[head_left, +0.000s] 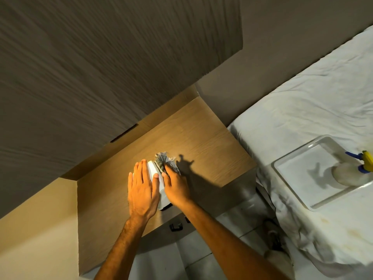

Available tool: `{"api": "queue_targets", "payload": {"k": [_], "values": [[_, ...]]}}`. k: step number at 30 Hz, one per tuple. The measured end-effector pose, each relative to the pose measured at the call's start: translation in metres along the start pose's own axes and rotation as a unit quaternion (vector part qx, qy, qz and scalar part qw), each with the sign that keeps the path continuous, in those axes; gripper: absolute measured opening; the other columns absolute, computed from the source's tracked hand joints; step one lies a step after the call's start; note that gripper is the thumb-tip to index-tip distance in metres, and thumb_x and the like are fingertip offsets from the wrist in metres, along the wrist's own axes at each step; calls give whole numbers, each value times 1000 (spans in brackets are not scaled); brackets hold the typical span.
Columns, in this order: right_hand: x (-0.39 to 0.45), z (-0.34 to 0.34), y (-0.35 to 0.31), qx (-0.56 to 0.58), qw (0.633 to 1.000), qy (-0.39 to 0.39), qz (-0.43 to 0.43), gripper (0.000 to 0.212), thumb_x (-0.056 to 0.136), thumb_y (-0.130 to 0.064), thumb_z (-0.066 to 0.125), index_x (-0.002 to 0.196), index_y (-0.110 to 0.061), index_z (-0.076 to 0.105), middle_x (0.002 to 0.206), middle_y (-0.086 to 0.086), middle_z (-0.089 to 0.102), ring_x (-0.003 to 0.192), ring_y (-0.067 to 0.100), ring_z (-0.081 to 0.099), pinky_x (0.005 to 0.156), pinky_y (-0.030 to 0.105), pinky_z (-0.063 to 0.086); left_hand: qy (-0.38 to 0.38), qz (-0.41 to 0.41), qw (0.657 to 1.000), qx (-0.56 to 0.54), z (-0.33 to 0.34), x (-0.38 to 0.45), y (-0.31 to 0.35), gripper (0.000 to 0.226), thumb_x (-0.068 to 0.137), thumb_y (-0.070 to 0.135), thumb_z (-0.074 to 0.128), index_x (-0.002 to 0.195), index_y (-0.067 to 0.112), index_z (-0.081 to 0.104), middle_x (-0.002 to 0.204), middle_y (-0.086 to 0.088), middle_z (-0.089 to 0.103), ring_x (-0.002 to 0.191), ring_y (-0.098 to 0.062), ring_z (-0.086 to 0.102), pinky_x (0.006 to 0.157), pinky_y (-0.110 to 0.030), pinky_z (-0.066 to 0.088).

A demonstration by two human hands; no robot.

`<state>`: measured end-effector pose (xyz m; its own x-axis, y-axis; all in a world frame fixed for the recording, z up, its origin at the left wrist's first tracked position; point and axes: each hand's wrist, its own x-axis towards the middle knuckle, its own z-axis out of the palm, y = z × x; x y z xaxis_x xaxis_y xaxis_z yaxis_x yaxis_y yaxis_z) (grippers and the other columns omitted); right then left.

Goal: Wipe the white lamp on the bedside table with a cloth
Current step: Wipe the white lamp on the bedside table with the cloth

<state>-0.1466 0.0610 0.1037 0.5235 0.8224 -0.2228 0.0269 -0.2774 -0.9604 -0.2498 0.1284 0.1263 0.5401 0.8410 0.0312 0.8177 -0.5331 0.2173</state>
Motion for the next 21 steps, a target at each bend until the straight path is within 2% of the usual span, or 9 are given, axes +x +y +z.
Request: {"api": "queue_targets", "payload": {"k": [2,4,7,10,13,16,21], "values": [[4,-3,7,-7,1000,-9,29,38,105,-20,40,142,-13,49,145,14,54,134,28,50,110,41,45,1,-2,1000,-1,1,-1,2,80,100,59,15,163,11,19,171,-11,25,160,-26,19,133,-47,9],[-10,-2,16,-15,999,0,45,37,105,-19,43,141,-15,49,143,13,56,132,27,52,106,36,46,0,1,1000,5,2,-1,0,77,101,57,17,163,11,18,171,-12,25,160,-27,20,133,-48,9],[-37,7,18,4,999,30,27,40,104,-24,44,144,-19,46,145,9,55,133,23,52,103,29,47,-1,-1,1000,-3,3,-1,-4,76,102,57,19,163,13,17,172,-9,24,160,-25,19,133,-49,10],[-23,7,3,5,999,35,1,41,105,-25,41,145,-17,46,147,10,52,133,25,50,107,35,45,-3,6,1000,-8,2,-1,-4,81,100,62,14,163,13,18,172,-8,24,161,-22,17,134,-47,9],[-3,-1,-8,-12,1000,12,18,40,105,-20,41,144,-12,47,147,14,53,134,28,49,111,39,44,-1,8,1000,-4,0,-1,-2,80,100,60,15,163,12,19,171,-9,25,160,-23,19,133,-46,9],[-12,-4,0,-29,998,8,48,38,104,-17,44,142,-12,49,143,14,57,132,28,52,108,42,47,-7,6,1000,0,-3,-2,2,76,101,54,21,163,10,20,171,-11,26,160,-26,21,133,-47,10],[-33,2,-2,-24,999,26,33,41,104,-20,43,145,-15,46,148,10,53,136,27,47,109,36,42,-13,9,1000,-15,-8,-3,1,76,100,54,22,163,10,19,171,-10,25,161,-24,19,134,-45,9]]}}
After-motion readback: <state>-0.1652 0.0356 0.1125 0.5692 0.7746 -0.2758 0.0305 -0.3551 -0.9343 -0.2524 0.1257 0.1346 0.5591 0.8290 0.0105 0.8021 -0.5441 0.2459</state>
